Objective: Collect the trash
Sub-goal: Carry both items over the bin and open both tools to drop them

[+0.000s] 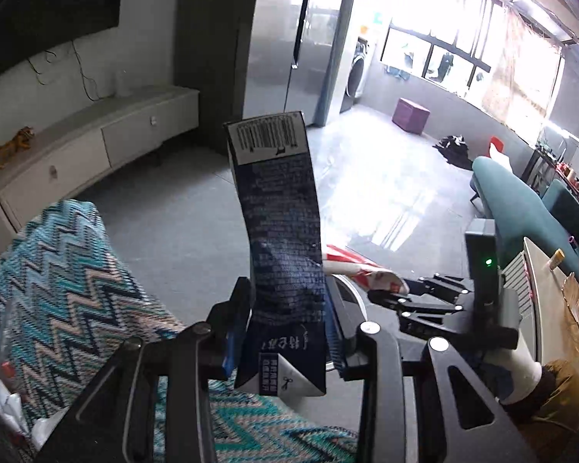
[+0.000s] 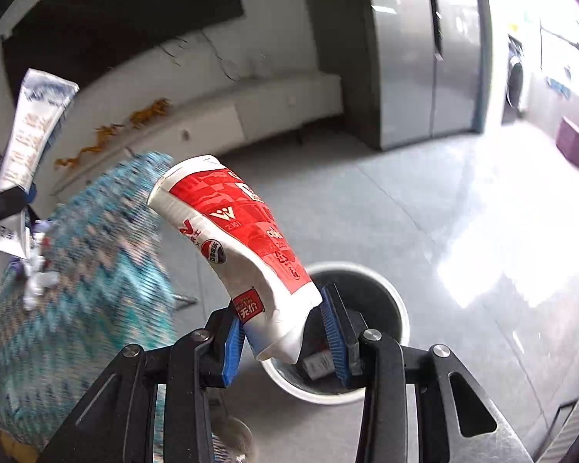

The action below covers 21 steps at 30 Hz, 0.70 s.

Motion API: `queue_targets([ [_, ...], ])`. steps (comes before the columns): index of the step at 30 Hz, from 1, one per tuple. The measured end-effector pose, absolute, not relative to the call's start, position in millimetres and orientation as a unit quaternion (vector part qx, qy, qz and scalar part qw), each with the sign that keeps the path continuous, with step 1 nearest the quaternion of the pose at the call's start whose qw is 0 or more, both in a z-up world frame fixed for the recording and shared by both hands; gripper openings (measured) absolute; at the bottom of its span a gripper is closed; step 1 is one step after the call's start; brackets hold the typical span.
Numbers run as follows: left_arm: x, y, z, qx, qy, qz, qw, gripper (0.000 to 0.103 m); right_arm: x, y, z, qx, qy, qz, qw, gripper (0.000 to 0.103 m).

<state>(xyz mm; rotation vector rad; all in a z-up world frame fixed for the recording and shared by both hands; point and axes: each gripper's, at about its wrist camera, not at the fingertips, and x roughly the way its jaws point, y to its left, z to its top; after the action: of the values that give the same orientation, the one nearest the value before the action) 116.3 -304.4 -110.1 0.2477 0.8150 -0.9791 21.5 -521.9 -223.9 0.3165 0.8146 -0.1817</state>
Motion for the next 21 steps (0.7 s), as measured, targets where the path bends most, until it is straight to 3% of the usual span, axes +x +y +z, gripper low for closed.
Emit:
queue_targets([
  [6,127,-373,-163,0.121,0.440,-0.459,0.762,0.035,41,-558,-296,0.184,0.450,-0.115,0.866,0.036],
  [13,142,-409,-202,0.109,0.481,-0.456,0.741,0.036,61,-575,-338,0.203,0.471,-0.131,0.849,0.040],
  [17,144,-413,-204,0.093,0.484,-0.456,0.741,0.056,60,-578,-341,0.205,0.474,-0.142,0.844,0.050],
  [21,144,-407,-194,0.086,0.476,-0.463,0.743,0.056,51,-578,-332,0.201,0.472,-0.154,0.844,0.056],
])
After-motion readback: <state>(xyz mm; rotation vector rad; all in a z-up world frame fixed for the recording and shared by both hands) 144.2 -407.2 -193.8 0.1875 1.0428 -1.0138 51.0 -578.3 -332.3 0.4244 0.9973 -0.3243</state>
